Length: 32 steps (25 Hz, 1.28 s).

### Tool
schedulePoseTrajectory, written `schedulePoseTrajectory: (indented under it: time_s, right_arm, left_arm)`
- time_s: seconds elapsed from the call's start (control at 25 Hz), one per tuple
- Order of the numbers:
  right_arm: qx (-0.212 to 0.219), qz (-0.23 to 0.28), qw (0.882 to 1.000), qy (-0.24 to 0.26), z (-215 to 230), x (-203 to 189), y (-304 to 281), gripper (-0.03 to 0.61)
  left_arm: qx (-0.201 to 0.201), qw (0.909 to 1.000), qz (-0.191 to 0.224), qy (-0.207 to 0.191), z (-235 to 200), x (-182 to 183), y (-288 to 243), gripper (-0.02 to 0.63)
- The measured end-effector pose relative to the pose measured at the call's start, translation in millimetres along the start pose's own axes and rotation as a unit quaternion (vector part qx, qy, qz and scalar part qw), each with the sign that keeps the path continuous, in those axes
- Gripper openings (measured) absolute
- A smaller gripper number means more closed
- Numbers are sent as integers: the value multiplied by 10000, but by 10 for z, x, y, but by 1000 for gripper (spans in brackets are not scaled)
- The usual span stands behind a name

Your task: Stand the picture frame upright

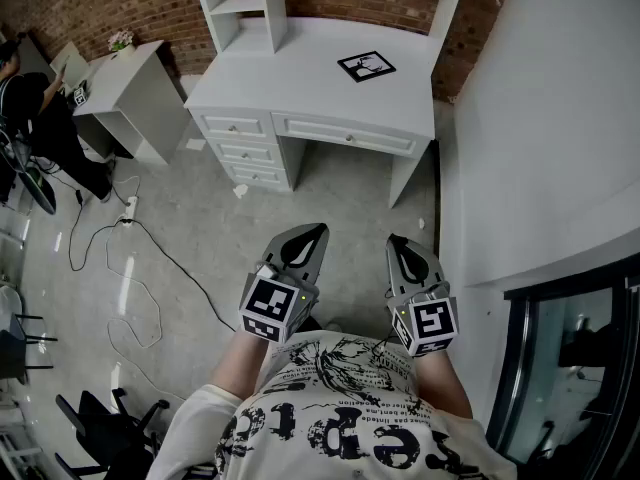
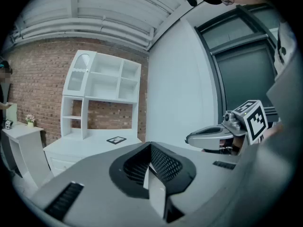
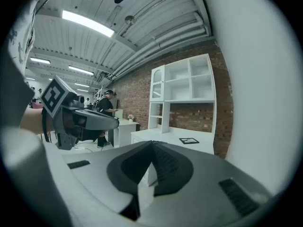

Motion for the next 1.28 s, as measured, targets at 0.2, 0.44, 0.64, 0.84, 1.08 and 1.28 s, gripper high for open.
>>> schedulePoseTrajectory:
  time_s: [0.2,0.44,0.64,0.84,1.08,1.28]
  right_arm:
    - [-35,-63,10000,13,57,-35,-67,5]
    - [-49,-197,9997,-132,135,-72,-107,5]
    - [204,-316,9990,-243,114,-177,-184,6]
    - [198,-308,9992,-162,152,-169,-248,8]
    - [240,-419,9984,-287,207,-169,-446,8]
    - [128,-455,9984,-310,299,-265,-820,8]
  left_arm:
    - [-67,10000,23,55,-24,-18,-73,6]
    - [-111,9999,38,123,-14,-13,-139,6]
    - [-90,9998,-30,163,-23,-85,-191,6]
    - [-103,9998,-4,196,-58,-86,-197,6]
    - [85,9994,-50,320,-280,-98,-228,6]
    - [187,9992,-35,348,-666,-187,-411,6]
Point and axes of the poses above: the fingertips, and each gripper's own axes: y backward along the fingers, z to its right, x out of its top, the point moved 4 cm from there along y, backward along the fingers, and after that the axes turned 6 degrees about -x, right-handed, at the moved point
